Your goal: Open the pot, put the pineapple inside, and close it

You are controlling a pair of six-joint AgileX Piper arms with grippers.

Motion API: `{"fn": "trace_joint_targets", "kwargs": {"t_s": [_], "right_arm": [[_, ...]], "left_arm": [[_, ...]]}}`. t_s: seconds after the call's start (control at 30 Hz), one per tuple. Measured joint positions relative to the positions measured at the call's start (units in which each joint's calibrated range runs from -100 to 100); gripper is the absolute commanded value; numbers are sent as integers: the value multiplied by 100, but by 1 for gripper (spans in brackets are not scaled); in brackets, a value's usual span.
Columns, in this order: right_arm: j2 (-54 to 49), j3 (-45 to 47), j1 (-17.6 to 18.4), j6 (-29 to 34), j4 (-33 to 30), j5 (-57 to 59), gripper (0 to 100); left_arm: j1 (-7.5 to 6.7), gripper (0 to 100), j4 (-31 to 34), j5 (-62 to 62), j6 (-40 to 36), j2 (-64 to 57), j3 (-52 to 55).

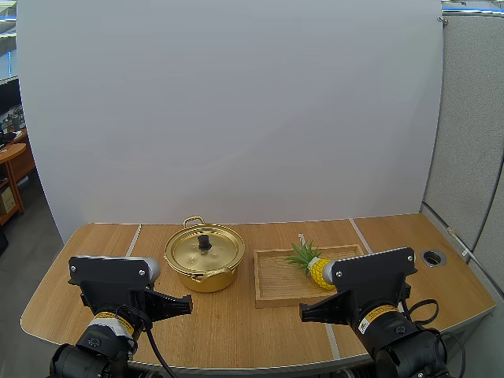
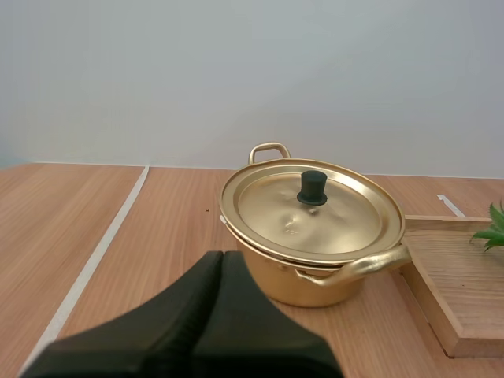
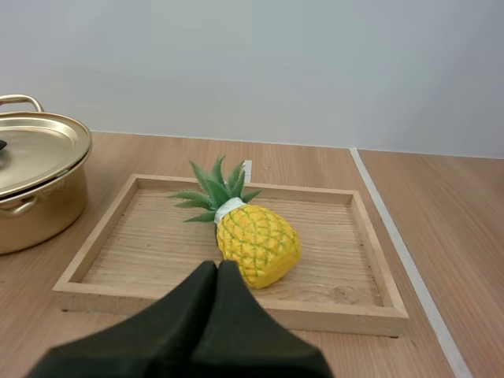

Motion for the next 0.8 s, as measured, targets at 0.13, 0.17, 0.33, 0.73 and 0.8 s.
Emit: {"fn": "trace_joint_targets", "kwargs": {"t_s": [0.13,0.17,0.33,0.73,0.8], "right_arm": [[0,0,0,0,0,0,0],[0,0,0,0,0,0,0],[0,0,0,0,-71,0,0],[0,-584,0,0,-110,682,0],[0,-830,0,0,-110,870,0]], "left_arm": [[0,0,0,0,0,0,0],[0,0,0,0,0,0,0],[0,0,0,0,0,0,0],[0,0,0,74,0,0,-616],[0,0,0,96,46,0,-852]]}}
